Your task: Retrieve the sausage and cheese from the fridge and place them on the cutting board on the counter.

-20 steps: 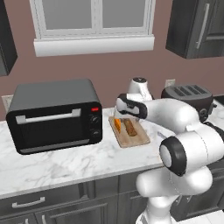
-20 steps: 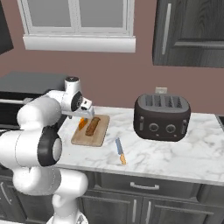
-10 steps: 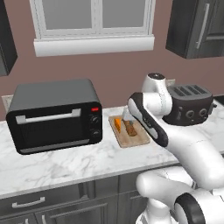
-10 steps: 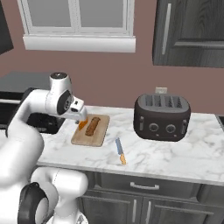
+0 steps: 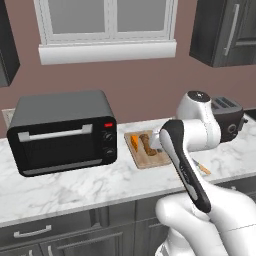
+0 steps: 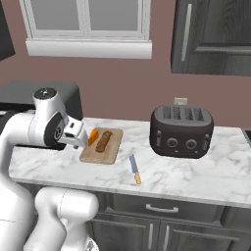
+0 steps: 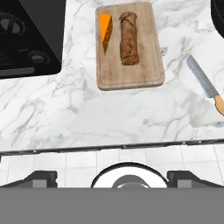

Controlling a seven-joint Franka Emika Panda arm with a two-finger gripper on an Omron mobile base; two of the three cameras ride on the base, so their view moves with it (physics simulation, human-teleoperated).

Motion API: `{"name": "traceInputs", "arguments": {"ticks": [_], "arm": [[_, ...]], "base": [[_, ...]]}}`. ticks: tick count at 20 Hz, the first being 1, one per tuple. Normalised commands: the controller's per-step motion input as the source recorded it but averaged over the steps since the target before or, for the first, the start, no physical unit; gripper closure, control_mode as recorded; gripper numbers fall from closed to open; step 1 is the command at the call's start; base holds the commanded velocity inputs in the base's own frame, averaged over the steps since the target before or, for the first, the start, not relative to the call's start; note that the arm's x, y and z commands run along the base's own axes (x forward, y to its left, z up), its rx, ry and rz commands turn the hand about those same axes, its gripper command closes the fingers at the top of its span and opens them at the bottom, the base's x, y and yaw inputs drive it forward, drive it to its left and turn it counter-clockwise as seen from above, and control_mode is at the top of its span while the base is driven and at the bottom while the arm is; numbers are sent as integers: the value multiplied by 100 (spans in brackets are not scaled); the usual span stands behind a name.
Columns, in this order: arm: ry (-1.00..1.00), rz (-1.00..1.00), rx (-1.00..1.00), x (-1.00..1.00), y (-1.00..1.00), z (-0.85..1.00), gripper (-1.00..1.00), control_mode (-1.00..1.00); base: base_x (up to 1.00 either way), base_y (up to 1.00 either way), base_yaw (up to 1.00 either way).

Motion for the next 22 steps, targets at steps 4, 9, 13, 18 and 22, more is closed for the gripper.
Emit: {"name": "traceInputs", "arguments": {"ticks": [4,9,13,18,22], "arm": [[0,0,0,0,0,0,-100,-100],[0,0,0,0,0,0,-100,-100],[0,0,0,0,0,0,-100,-100],[0,0,0,0,0,0,-100,100],[0,0,0,0,0,0,-100,100]], "base": [[0,0,0],[0,0,0],[0,0,0],[0,0,0],[0,0,0]]}}
